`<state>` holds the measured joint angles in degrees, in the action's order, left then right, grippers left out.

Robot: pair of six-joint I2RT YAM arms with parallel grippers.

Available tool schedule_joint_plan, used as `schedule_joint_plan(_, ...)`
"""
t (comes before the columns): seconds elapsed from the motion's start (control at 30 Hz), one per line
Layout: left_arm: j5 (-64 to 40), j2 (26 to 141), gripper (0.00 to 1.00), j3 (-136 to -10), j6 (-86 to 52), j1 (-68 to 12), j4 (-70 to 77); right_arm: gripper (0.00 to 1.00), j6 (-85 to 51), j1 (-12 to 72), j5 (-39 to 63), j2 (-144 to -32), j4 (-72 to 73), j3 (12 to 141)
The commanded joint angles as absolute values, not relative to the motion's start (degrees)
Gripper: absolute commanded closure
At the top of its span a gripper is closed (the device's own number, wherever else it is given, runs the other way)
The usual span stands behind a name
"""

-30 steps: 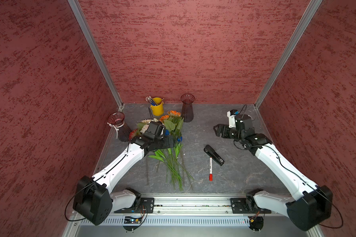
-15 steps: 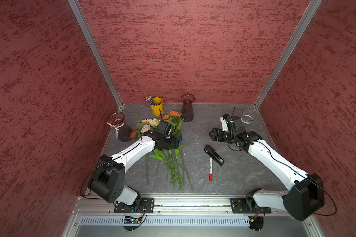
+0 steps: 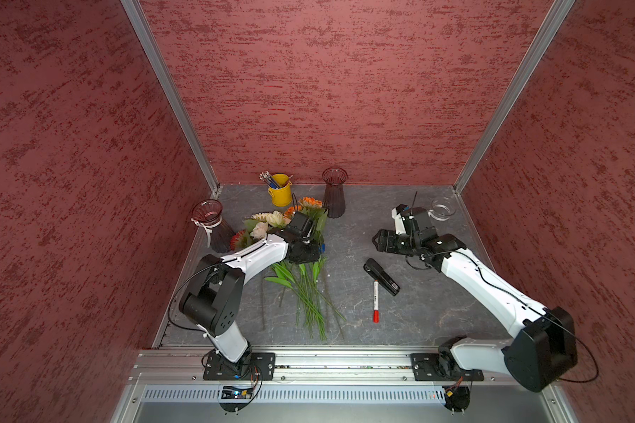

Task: Arrange the flowers in different vases according to their variety
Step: Pick up the flower at the center of the board.

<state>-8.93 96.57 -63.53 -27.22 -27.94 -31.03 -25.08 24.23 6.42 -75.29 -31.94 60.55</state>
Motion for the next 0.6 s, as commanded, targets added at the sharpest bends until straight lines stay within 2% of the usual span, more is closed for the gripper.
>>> schedule_joint_plan(0.0, -8.8, 98.0, 0.62, -65.1, -27.6, -28.3, -28.5, 0.20, -25.4, 24.7, 6.3, -75.0, -31.2, 60.1)
schedule_joint_plan(0.13, -8.3, 99.0, 0.75, -65.5, -27.9, -28.3, -28.1, 0.20, -25.4, 24.7, 6.6, -75.0, -31.3, 59.8)
schedule_joint_plan(0.3, -7.0, 97.7, 0.98, -65.5, -27.8, -28.2, -28.1, 0.20, -25.0, 24.7, 6.5, -74.9, -31.6, 59.9)
schedule_joint_plan(0.57, -6.5, 94.8, 1.00, -66.6, -27.6, -28.2, -30.0, 0.20, -24.9, 24.7, 6.9, -74.8, -31.7, 60.0)
